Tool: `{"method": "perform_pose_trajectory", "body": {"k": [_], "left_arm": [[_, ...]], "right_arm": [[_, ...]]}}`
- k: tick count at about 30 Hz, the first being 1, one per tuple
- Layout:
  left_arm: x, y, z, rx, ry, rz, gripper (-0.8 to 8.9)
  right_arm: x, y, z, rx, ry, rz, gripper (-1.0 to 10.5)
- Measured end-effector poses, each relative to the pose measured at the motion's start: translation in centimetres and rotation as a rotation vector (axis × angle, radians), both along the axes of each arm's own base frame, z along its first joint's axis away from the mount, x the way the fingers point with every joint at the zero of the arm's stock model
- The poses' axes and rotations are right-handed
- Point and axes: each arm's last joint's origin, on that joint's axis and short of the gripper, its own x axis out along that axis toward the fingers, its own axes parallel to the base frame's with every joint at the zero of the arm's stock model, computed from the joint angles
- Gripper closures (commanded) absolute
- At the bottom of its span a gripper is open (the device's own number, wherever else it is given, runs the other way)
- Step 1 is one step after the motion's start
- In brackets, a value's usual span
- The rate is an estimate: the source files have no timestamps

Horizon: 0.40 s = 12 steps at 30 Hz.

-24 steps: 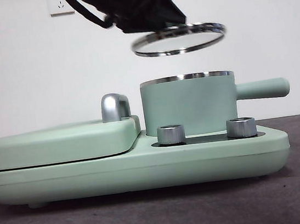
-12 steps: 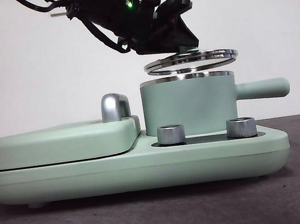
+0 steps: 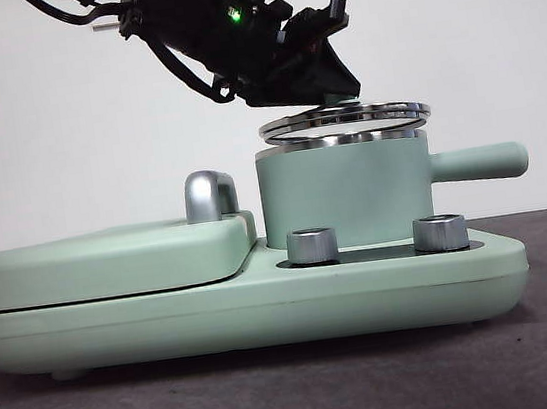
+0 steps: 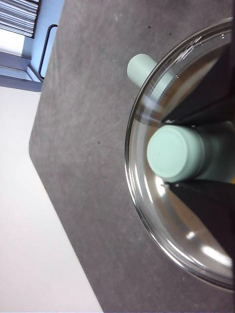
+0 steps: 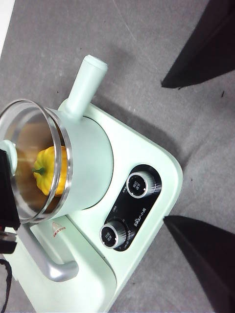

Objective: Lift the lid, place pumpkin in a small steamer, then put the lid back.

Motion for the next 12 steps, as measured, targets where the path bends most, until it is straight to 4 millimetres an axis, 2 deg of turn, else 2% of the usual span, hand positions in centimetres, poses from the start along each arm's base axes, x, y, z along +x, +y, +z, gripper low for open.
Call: {"method": "perform_pose_trajectory", "body": {"k": [12], "left_arm": [[-0.06, 0.17, -0.25, 0.024, 0.027, 0.002, 8.02]], "right_arm": [[0.04, -0.05, 0.0, -0.01, -0.005, -0.02, 5.5]]}}
